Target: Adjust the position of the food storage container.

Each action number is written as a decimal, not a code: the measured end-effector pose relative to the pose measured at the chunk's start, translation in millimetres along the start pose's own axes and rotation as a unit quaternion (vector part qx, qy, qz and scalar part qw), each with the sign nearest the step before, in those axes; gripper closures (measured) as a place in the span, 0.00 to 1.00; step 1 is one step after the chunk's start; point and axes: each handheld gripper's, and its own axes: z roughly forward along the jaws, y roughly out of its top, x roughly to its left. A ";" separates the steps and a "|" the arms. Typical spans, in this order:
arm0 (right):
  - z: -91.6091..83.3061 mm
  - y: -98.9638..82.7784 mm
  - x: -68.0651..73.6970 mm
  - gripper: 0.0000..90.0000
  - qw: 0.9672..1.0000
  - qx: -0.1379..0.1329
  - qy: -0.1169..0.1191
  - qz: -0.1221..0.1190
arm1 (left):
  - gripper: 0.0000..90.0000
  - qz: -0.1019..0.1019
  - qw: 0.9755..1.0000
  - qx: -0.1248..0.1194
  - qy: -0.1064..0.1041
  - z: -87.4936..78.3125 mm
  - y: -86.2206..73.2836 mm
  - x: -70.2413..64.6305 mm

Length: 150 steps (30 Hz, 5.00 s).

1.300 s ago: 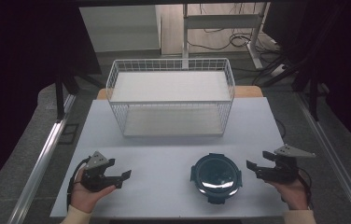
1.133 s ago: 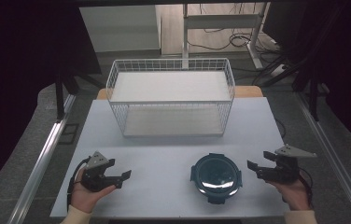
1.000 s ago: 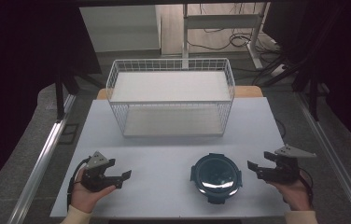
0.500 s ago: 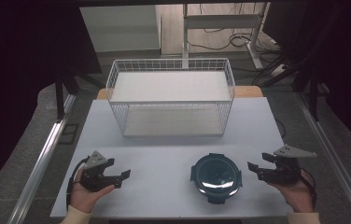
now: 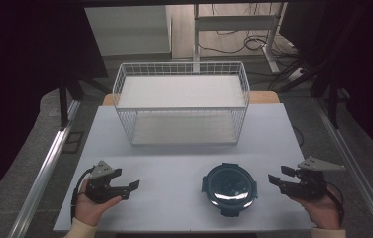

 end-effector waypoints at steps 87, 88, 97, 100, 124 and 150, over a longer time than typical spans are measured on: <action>76.3 2.5 105.5 1.00 0.971 0.144 0.043 -0.187 | 0.22 -0.006 1.000 0.006 -0.009 16.4 6.0 -5.2; 79.6 4.3 108.0 1.00 0.971 0.144 0.046 -0.184 | 0.22 -0.006 1.000 0.007 -0.008 16.8 5.9 -5.2; 96.6 18.3 123.9 1.00 0.968 0.140 0.063 -0.200 | 0.22 -0.012 1.000 0.004 -0.007 16.3 6.1 -5.1; 104.2 23.2 128.6 1.00 0.967 0.140 0.064 -0.203 | 0.22 -0.013 1.000 0.005 -0.007 16.5 5.9 -4.7; 138.4 36.3 150.3 1.00 0.966 0.123 0.081 -0.211 | 0.22 -0.015 1.000 0.010 -0.003 17.5 3.8 -3.3; 87.8 26.7 89.5 0.30 0.991 -0.031 0.132 -0.016 | 0.22 -0.032 0.999 -0.012 -0.022 7.8 6.3 -2.4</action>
